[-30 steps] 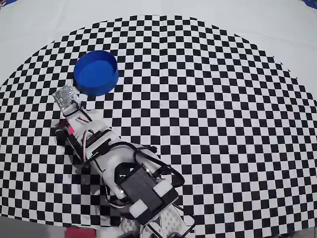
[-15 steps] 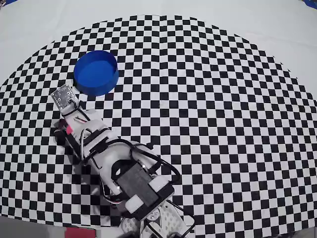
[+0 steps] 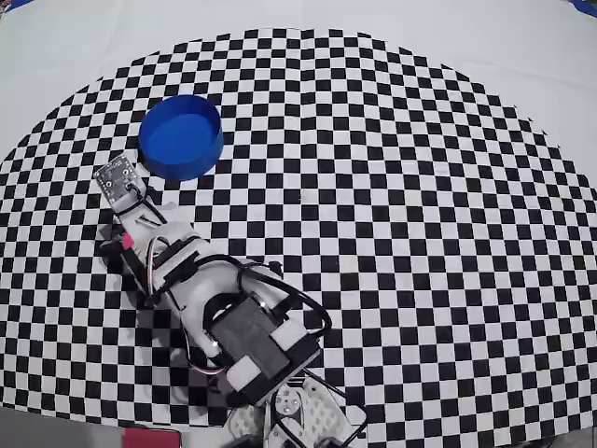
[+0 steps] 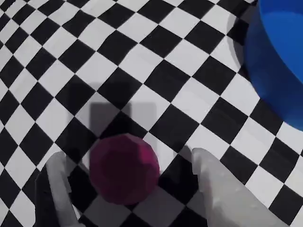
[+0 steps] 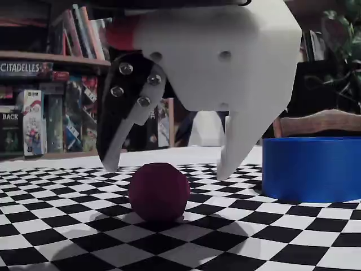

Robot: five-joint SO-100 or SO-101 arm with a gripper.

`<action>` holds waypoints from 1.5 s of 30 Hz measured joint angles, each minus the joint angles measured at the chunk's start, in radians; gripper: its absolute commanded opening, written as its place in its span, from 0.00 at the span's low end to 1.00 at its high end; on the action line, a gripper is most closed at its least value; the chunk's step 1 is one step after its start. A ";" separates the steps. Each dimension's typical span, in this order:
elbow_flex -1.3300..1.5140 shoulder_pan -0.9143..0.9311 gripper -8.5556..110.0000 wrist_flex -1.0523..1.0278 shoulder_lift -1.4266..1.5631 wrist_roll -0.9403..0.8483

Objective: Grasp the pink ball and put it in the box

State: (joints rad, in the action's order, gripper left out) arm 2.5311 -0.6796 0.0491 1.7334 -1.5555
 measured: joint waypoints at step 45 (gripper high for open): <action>-0.110 -0.018 0.33 0.000 -0.160 0.000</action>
State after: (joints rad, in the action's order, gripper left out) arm 2.4206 -0.6980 0.0491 1.5739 -1.5555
